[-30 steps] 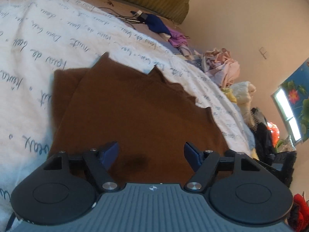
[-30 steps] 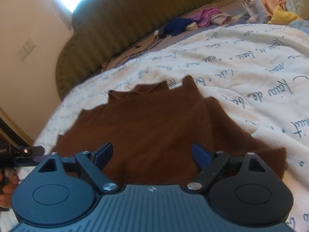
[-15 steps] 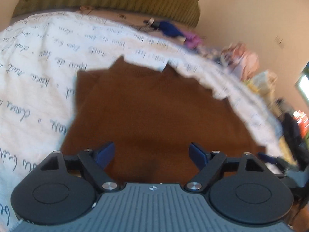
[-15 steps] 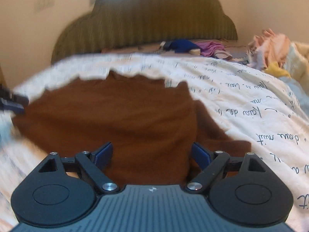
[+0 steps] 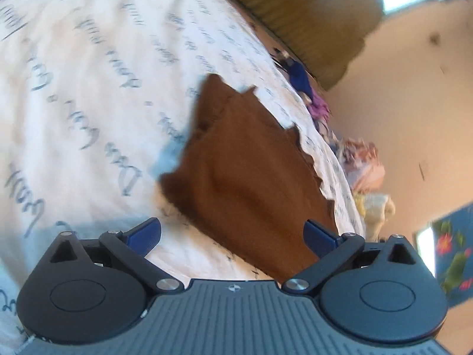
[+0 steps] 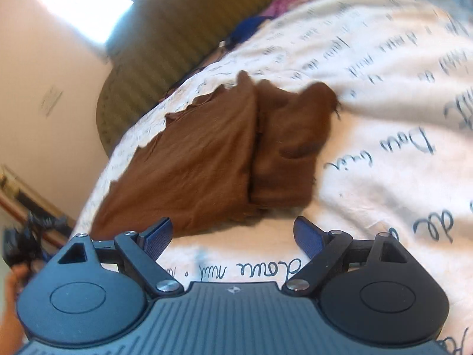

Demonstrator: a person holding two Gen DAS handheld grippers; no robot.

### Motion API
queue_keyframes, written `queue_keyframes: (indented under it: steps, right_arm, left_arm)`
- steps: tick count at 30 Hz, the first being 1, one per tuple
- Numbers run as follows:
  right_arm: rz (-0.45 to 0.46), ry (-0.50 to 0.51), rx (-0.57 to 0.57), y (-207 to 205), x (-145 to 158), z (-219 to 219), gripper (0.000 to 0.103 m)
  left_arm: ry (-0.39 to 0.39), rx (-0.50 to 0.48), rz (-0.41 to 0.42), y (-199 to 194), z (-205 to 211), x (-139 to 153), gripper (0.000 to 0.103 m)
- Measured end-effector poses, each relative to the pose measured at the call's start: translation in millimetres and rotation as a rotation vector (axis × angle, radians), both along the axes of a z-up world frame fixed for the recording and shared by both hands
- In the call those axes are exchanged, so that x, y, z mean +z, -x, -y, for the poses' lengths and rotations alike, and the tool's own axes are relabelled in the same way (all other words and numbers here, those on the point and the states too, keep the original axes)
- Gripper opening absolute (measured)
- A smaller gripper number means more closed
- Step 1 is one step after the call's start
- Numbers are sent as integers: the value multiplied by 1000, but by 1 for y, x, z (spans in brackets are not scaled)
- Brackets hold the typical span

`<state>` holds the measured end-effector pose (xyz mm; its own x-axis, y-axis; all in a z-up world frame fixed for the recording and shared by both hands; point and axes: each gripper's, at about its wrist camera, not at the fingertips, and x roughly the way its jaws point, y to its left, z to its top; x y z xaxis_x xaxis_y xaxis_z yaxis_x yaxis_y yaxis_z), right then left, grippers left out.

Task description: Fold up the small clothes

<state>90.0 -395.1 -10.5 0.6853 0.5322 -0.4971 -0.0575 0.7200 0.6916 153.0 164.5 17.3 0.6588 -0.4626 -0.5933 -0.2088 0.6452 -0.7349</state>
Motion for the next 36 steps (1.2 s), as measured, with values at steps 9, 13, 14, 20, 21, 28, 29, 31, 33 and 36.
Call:
queue_keyframes:
  steps: [9, 13, 14, 20, 21, 28, 29, 31, 33, 36]
  right_arm:
    - [-9, -214, -130, -23, -11, 2, 90]
    - [-13, -230, -173, -37, -11, -7, 90]
    - [-12, -239, -186, -39, -11, -9, 90]
    - [-13, -170, -219, -51, -8, -23, 90]
    - [-14, -153, -219, -52, -8, -26, 90]
    - [-62, -121, -239, -58, -12, -29, 25]
    - [-83, -130, -236, -60, -16, -28, 21]
    - [-86, -158, -234, -59, -22, -24, 19]
    - [-81, -153, -229, -58, -22, -25, 16]
    - [-82, -132, -221, -57, -19, -27, 11]
  left_arm:
    - [137, 26, -23, -28, -19, -17, 102]
    - [175, 14, -29, -47, -14, -22, 102]
    - [185, 21, -27, -50, -15, -23, 102]
    - [194, 6, -35, -69, -11, -27, 90]
    - [181, -5, -38, -71, -9, -26, 78]
    - [139, -35, -101, -73, -2, -39, 34]
    - [148, -41, -120, -74, -3, -44, 22]
    - [158, -43, -134, -73, -4, -50, 16]
    - [143, -49, -125, -74, -4, -49, 10]
    - [137, -44, -113, -73, -5, -45, 8]
